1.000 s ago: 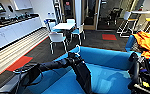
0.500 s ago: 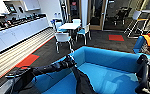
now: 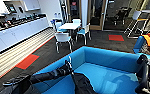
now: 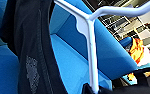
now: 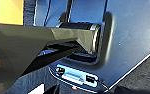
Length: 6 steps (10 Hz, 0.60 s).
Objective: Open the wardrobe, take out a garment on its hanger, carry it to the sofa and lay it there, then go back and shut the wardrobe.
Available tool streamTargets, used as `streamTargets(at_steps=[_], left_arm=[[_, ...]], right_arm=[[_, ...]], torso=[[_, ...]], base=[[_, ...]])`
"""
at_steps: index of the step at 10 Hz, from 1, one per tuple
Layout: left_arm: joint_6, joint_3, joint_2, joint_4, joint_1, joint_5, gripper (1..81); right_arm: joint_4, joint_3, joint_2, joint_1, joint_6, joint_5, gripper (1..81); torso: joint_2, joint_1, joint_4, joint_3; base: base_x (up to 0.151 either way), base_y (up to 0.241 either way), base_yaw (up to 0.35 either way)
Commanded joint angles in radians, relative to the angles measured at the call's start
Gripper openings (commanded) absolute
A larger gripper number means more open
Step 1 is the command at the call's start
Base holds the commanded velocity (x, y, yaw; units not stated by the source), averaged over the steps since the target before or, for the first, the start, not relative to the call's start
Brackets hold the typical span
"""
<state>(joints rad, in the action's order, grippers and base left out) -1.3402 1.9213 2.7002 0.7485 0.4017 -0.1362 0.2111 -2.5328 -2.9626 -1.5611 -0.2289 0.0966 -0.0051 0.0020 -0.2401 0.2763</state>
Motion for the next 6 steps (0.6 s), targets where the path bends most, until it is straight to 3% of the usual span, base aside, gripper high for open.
streamTargets(at_steps=[1,2,3,4,5,6], left_arm=[[0.006,0.022,-0.011,0.058,-0.13,0.012,1.0],[0.007,0.035,-0.012,0.064,-0.108,0.012,1.0],[0.007,0.039,-0.019,0.08,-0.094,0.012,1.0],[0.007,0.039,-0.023,0.084,-0.08,0.012,1.0],[0.007,0.038,-0.029,0.101,-0.065,0.012,1.0],[0.007,0.038,-0.034,0.114,-0.048,0.01,1.0]], right_arm=[[0.008,0.013,-0.014,0.002,0.002,-0.061,81.1],[0.008,0.013,-0.014,0.002,0.002,-0.061,81.1],[0.008,0.013,-0.014,0.002,0.002,-0.061,81.1],[0.008,0.013,-0.014,0.002,0.002,-0.061,81.1],[0.005,0.013,-0.012,0.002,0.002,-0.061,81.1],[0.005,0.013,-0.012,0.002,0.0,-0.061,81.1]], torso=[[0.0,0.0,0.0,0.0],[0.0,0.0,0.0,0.0],[0.0,0.0,-0.078,0.0],[0.0,0.0,-0.1,0.0],[0.0,0.0,-0.019,0.0],[0.0,0.0,-0.041,0.0]], base=[[0.0,0.0,0.0],[0.0,0.0,0.0],[0.0,0.0,0.0],[0.0,0.0,0.0],[0.0,0.0,0.0],[0.0,0.0,0.0]])
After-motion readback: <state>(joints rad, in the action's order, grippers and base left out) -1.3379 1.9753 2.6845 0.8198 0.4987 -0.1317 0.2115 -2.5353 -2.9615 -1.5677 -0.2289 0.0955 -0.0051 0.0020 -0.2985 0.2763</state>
